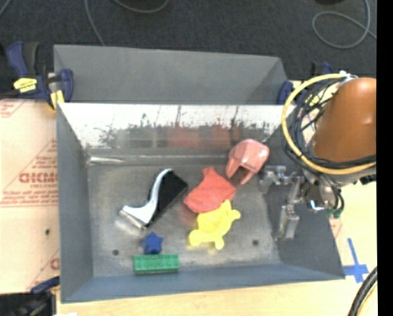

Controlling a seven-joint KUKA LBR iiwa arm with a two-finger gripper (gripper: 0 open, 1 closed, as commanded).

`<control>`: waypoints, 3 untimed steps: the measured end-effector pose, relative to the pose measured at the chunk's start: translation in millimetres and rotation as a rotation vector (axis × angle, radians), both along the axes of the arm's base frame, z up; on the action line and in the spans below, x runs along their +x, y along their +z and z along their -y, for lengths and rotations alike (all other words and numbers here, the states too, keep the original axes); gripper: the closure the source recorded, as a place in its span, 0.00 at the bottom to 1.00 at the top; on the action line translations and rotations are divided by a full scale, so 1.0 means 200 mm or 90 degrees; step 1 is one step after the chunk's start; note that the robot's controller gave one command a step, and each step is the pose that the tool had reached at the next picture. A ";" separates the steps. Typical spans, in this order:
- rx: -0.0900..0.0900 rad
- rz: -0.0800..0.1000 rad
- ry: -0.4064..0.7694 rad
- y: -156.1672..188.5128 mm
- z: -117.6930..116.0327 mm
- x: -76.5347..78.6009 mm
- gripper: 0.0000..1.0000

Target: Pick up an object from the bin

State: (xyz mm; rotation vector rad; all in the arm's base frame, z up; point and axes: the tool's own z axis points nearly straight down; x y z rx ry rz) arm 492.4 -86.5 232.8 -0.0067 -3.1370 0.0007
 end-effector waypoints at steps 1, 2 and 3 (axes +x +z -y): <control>-0.001 0.005 0.002 0.02 0.00 0.01 0.00; 0.000 0.007 -0.057 -0.33 -0.14 0.00 0.00; 0.000 0.004 0.094 -0.39 -0.26 -0.03 0.00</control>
Offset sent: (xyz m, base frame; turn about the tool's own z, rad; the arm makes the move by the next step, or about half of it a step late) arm -0.0061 0.0640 -0.1628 0.2130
